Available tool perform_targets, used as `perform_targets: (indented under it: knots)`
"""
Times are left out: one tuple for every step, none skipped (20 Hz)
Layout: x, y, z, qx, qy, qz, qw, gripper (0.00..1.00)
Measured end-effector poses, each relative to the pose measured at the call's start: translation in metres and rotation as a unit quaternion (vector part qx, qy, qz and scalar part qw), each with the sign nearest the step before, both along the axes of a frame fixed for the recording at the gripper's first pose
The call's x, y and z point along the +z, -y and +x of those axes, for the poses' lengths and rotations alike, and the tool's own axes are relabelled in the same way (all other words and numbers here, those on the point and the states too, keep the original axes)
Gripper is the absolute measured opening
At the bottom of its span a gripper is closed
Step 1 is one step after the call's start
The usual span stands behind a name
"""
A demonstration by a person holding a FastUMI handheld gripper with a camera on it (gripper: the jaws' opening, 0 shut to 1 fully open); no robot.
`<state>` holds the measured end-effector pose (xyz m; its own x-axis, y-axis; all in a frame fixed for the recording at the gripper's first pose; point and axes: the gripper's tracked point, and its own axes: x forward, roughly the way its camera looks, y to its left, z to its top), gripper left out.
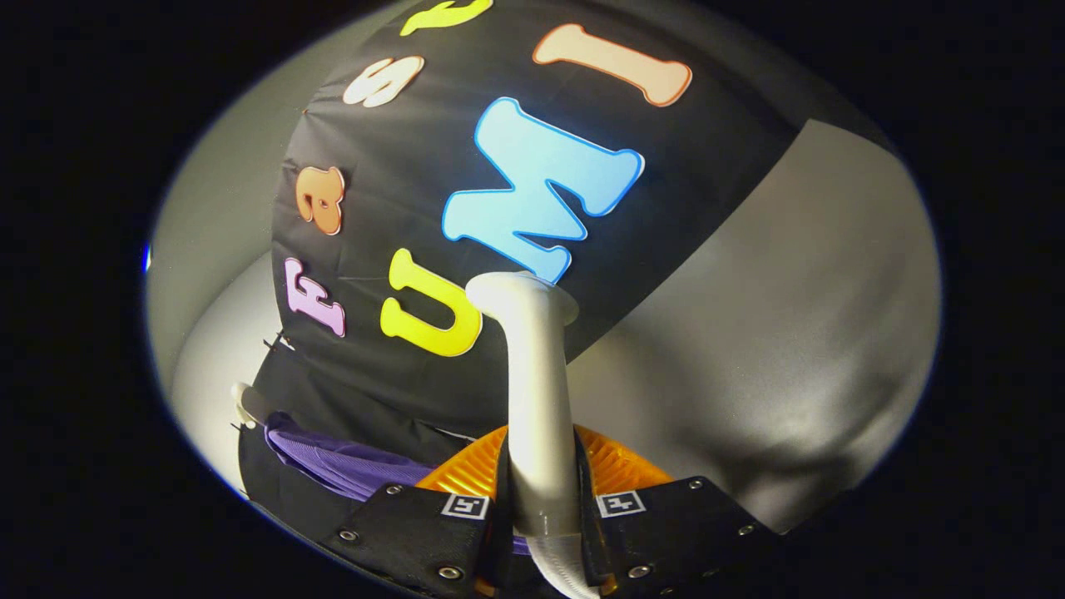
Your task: Iron the clothes twice with a garment steamer, once on the left side and once on the right side.
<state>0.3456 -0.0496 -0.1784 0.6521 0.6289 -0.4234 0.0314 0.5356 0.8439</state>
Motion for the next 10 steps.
perform_targets:
  knots:
    - [0.007,0.000,-0.015,-0.003,0.008,-0.012,1.000,0.32]
    - [0.015,-0.004,-0.031,-0.006,0.019,-0.026,0.999,0.32]
    - [0.023,-0.007,-0.045,-0.011,0.027,-0.040,0.999,0.33]
    - [0.029,-0.010,-0.057,-0.016,0.034,-0.053,0.998,0.32]
    - [0.041,-0.013,-0.071,-0.021,0.043,-0.066,0.997,0.32]
    - [0.049,-0.018,-0.080,-0.027,0.049,-0.072,0.996,0.32]
    - [0.062,-0.023,-0.092,-0.034,0.058,-0.075,0.995,0.32]
    - [0.073,-0.029,-0.100,-0.041,0.068,-0.079,0.994,0.32]
    - [0.083,-0.036,-0.109,-0.048,0.081,-0.086,0.992,0.32]
    - [0.093,-0.041,-0.117,-0.055,0.093,-0.092,0.990,0.33]
